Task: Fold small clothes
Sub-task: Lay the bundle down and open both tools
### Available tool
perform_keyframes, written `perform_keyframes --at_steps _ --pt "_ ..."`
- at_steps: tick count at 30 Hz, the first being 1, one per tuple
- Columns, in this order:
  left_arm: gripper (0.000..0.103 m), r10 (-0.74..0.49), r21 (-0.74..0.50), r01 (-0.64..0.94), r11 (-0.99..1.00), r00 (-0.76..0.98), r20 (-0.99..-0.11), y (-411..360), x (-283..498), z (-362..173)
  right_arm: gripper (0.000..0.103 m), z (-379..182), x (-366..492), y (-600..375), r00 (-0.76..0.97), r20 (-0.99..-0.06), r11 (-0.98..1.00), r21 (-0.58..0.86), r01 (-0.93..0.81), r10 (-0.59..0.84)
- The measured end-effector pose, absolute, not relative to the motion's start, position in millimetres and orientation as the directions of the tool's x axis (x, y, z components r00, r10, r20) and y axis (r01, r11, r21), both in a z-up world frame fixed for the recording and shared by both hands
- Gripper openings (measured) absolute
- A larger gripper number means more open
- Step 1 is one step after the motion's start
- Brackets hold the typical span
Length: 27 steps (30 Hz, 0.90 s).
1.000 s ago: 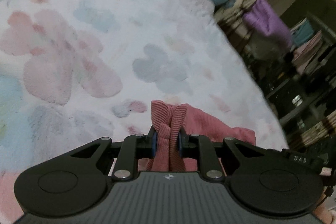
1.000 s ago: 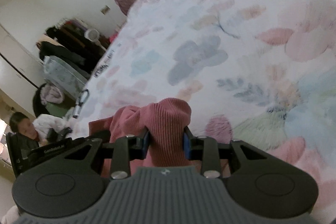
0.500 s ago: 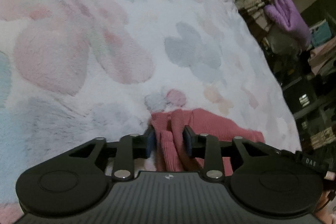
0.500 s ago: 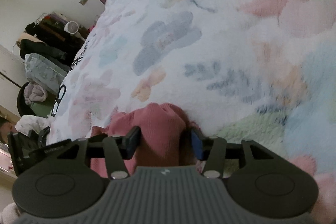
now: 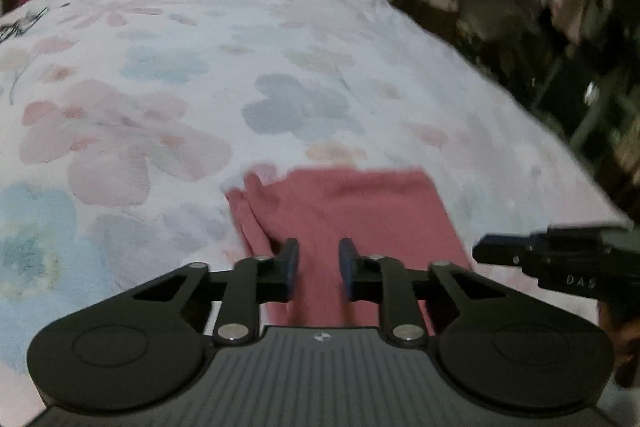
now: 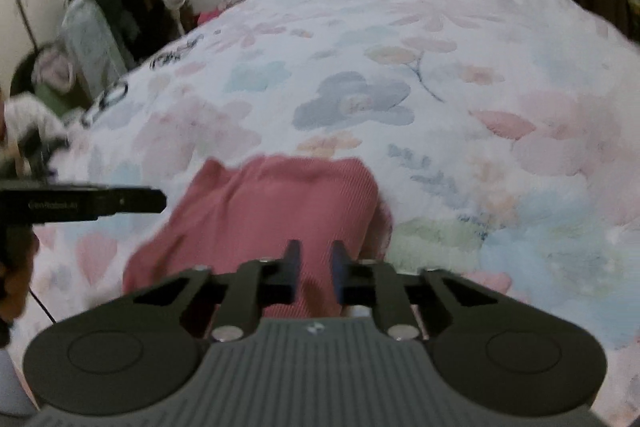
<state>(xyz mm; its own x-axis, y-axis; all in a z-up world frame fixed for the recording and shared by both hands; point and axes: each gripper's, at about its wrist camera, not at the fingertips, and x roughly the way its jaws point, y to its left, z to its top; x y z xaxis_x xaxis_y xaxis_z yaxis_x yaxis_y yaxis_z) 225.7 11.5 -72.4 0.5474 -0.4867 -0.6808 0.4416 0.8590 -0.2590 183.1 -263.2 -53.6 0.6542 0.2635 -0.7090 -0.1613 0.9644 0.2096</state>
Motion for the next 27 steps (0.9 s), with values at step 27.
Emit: perform_keyframes --at_steps 27 --pt "0.012 -0.360 -0.108 0.494 0.863 0.450 -0.817 10 153 -96 0.000 -70 96 -240 0.549 -0.806 0.971 0.131 -0.200 0.222"
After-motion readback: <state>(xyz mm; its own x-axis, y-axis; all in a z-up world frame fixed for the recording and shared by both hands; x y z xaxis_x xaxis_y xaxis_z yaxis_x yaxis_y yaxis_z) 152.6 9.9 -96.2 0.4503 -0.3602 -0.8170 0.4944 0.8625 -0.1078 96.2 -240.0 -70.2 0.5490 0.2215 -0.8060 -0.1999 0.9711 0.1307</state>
